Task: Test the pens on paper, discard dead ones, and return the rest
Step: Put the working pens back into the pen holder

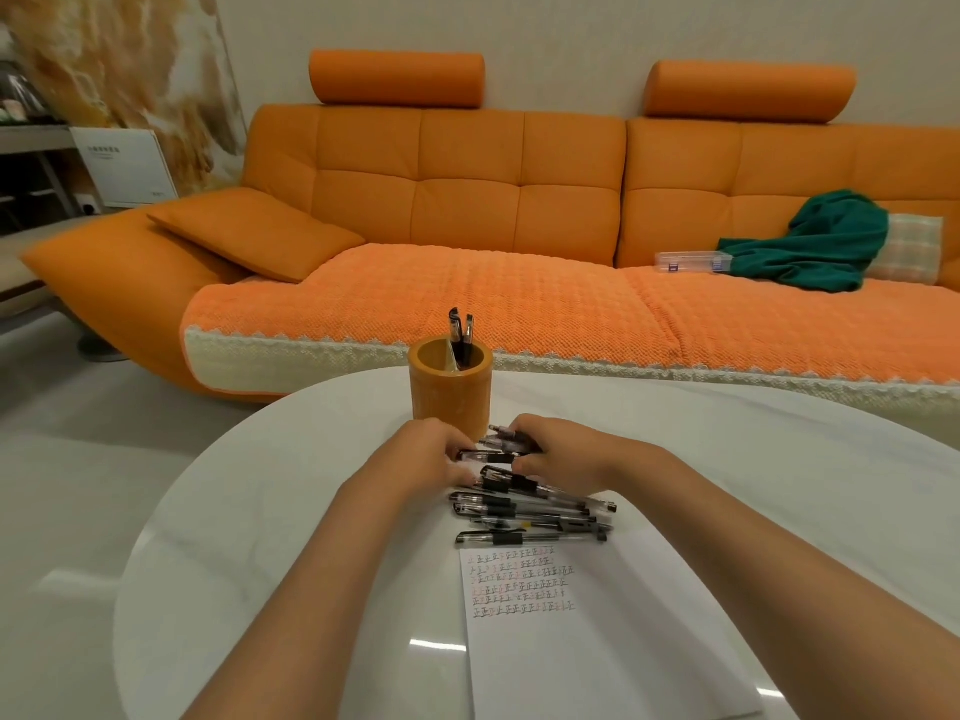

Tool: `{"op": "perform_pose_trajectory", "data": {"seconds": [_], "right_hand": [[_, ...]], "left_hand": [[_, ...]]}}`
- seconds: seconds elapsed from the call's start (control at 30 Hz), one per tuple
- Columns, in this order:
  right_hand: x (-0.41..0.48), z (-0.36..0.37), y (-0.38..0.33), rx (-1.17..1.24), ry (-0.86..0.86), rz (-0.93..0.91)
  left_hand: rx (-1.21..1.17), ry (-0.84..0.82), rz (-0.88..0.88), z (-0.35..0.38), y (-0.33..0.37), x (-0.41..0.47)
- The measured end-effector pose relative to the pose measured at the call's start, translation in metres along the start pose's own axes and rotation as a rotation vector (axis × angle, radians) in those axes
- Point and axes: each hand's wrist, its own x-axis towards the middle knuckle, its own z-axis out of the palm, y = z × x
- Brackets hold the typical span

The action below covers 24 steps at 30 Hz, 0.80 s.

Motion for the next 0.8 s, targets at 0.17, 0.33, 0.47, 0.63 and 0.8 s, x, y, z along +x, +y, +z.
{"op": "perform_pose_trajectory", "data": {"seconds": [0.17, 0.33, 0.47, 0.63, 0.8], "right_hand": [[0.003, -0.005, -0.006, 0.031, 0.035, -0.009], [0.000, -0.015, -0.028, 0.257, 0.067, -0.079], [0.001, -0.028, -0.048, 0.452, 0.177, -0.165], [0.022, -0.045, -0.082, 0.882, 0.501, -0.274], [0.057, -0.046, -0.106, 1.106, 0.766, -0.224]], "left_hand": [[-0.335, 0.236, 0.046, -0.018, 0.006, -0.004], [-0.627, 0.431, 0.149, -0.029, 0.018, -0.008], [-0.789, 0.544, 0.203, -0.044, 0.020, -0.004], [-0.588, 0.679, 0.092, -0.053, 0.001, 0.008], [-0.535, 0.429, -0.024, -0.039, -0.017, 0.019]]}}
